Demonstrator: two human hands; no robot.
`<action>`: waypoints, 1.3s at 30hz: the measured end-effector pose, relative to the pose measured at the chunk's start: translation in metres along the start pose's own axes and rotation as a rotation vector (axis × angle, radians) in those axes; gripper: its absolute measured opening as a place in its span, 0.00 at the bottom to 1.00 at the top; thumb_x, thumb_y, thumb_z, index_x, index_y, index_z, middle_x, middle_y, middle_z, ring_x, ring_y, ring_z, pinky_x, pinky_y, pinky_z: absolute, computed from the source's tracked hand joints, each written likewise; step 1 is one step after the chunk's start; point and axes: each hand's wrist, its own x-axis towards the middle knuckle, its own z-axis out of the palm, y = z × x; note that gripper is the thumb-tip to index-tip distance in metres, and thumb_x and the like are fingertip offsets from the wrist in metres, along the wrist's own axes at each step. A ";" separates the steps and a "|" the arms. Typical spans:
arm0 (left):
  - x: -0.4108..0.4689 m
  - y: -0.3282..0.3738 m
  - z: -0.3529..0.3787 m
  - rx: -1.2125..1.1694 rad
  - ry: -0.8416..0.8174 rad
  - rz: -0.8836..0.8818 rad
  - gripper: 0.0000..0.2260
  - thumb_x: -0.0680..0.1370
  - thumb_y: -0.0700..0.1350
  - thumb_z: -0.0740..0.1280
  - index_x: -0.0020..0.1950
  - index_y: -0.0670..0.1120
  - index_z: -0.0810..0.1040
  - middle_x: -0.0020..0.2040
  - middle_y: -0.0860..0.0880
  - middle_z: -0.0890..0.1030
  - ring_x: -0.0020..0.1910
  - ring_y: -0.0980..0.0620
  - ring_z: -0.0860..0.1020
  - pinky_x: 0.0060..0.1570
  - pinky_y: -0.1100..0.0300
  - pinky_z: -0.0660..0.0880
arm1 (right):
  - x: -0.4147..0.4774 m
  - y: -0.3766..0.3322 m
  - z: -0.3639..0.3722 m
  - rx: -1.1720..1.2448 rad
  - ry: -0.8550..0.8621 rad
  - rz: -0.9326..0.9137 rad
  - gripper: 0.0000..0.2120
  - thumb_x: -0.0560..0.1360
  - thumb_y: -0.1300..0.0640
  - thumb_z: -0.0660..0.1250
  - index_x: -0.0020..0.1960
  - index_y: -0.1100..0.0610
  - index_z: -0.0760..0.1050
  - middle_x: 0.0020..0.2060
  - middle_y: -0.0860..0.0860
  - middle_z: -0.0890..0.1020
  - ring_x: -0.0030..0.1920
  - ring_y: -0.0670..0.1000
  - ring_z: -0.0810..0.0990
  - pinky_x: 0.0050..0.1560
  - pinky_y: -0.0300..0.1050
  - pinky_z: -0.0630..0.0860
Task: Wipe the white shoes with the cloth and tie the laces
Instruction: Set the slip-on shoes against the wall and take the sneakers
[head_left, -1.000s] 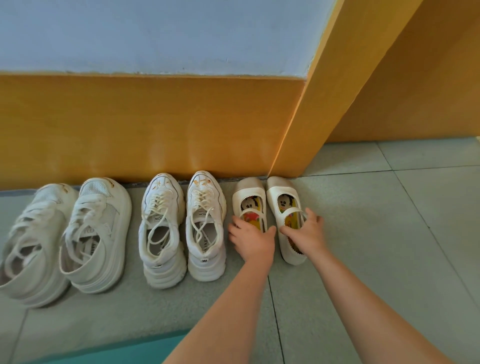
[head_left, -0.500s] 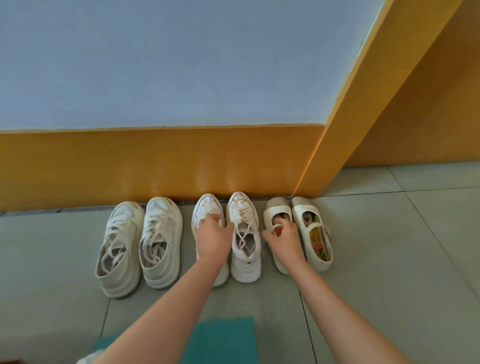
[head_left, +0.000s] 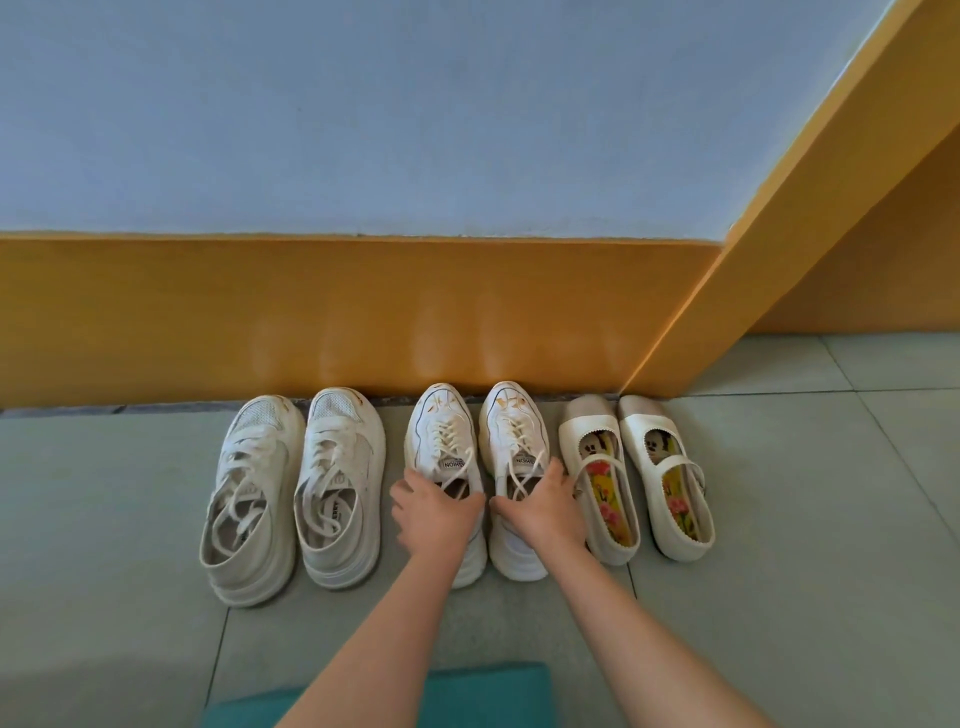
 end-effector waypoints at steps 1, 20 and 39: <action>0.003 0.000 0.004 -0.011 -0.003 -0.006 0.43 0.70 0.55 0.72 0.74 0.41 0.51 0.71 0.41 0.58 0.70 0.41 0.60 0.65 0.46 0.66 | 0.002 0.001 0.003 -0.015 0.014 0.002 0.47 0.68 0.43 0.72 0.76 0.56 0.47 0.71 0.57 0.62 0.69 0.58 0.67 0.60 0.53 0.71; 0.014 -0.003 0.025 -0.123 0.228 0.009 0.34 0.68 0.50 0.74 0.68 0.41 0.63 0.63 0.41 0.68 0.63 0.42 0.66 0.53 0.47 0.71 | 0.009 0.013 0.014 0.014 0.186 -0.015 0.37 0.67 0.43 0.71 0.70 0.53 0.60 0.62 0.51 0.74 0.59 0.55 0.76 0.48 0.46 0.71; -0.097 -0.020 -0.073 -0.352 0.238 0.112 0.32 0.68 0.49 0.73 0.69 0.44 0.66 0.65 0.44 0.69 0.65 0.43 0.68 0.59 0.47 0.71 | -0.129 -0.007 -0.057 0.046 0.311 -0.114 0.33 0.68 0.45 0.71 0.69 0.55 0.64 0.61 0.49 0.76 0.58 0.53 0.77 0.46 0.44 0.69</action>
